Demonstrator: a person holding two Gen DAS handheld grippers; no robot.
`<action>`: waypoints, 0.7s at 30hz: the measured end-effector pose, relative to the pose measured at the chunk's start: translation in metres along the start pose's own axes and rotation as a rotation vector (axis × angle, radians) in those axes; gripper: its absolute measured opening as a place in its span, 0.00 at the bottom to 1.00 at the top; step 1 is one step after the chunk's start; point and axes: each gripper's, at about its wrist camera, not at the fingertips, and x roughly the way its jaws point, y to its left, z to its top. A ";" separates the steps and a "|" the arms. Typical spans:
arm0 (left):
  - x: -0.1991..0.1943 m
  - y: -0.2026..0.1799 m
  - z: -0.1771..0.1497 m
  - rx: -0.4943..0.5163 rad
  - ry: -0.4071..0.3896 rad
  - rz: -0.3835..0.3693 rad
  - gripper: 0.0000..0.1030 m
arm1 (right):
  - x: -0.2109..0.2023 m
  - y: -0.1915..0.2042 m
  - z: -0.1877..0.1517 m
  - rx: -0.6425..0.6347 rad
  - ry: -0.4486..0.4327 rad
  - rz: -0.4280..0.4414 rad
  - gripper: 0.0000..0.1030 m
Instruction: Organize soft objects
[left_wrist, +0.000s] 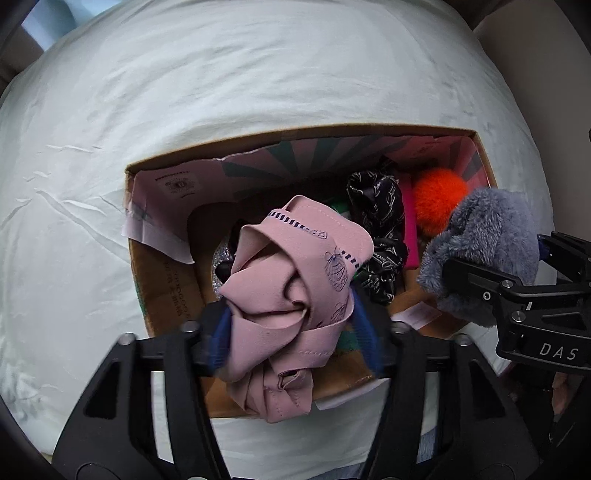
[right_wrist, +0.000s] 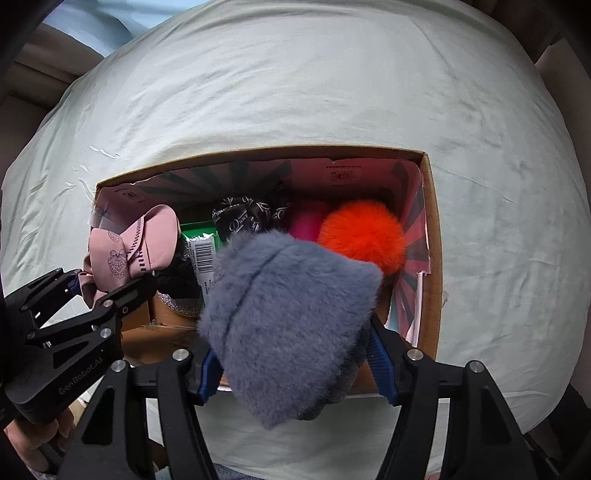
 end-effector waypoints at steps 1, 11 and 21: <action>0.001 0.000 -0.001 -0.004 0.006 0.041 0.85 | 0.001 -0.001 0.001 0.002 0.004 0.007 0.70; -0.004 -0.001 -0.019 0.036 0.003 0.052 0.99 | -0.002 -0.009 0.001 0.024 -0.017 -0.044 0.95; -0.035 -0.005 -0.036 0.039 -0.055 0.058 0.99 | -0.030 -0.004 -0.008 0.034 -0.079 -0.034 0.95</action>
